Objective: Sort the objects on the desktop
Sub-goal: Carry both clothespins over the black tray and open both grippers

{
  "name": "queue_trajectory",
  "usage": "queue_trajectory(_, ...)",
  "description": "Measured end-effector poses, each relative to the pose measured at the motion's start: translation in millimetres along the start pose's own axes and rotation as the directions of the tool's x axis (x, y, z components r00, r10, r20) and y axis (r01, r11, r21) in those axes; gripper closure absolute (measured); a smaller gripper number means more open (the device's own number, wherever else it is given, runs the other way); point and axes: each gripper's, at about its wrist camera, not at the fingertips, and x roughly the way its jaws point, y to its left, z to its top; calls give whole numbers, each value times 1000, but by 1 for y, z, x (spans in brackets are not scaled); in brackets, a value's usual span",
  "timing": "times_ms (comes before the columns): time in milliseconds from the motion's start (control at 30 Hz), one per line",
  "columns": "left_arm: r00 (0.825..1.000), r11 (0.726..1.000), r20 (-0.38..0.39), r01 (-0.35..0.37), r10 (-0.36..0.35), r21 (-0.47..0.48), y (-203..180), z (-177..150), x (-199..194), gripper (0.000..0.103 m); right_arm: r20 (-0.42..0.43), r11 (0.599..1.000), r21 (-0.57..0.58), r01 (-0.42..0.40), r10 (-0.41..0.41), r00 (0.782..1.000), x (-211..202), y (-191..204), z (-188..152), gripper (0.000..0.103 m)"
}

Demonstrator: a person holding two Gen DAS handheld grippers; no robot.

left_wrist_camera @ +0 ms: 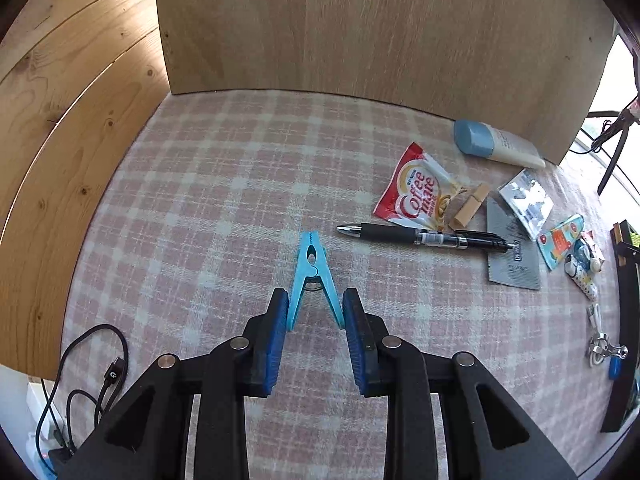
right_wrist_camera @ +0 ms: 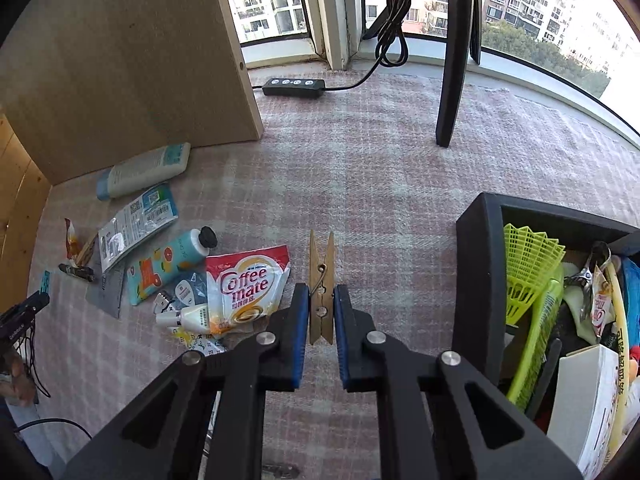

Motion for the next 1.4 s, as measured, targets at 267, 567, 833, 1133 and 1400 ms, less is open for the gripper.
queue_trajectory(267, 996, 999, 84, 38, -41, 36, -68, -13, -69, 77, 58, 1000, -6, -24, 24, 998, -41, -1, -5, 90)
queue_trajectory(567, 981, 979, 131, 124, -145, 159, -147, 14, -108, 77, 122, 999, 32, -31, 27, 992, -95, -43, -30, 90)
queue_trajectory(833, 956, 927, 98, 239, -277, 290, -239, 18, -119, 77, 139, 994, 114, 4, -20, 990, -132, -122, -58, 90)
queue_trajectory(1133, 920, 841, 46, 335, -390, 424, -378, -3, -137, 77, 144, 978, 200, 53, -83, 986, -165, -208, -78, 90)
queue_trajectory(1400, 899, 776, 14, 371, -438, 509, -456, -20, -149, 76, 149, 975, 213, 59, -92, 985, -174, -240, -85, 90)
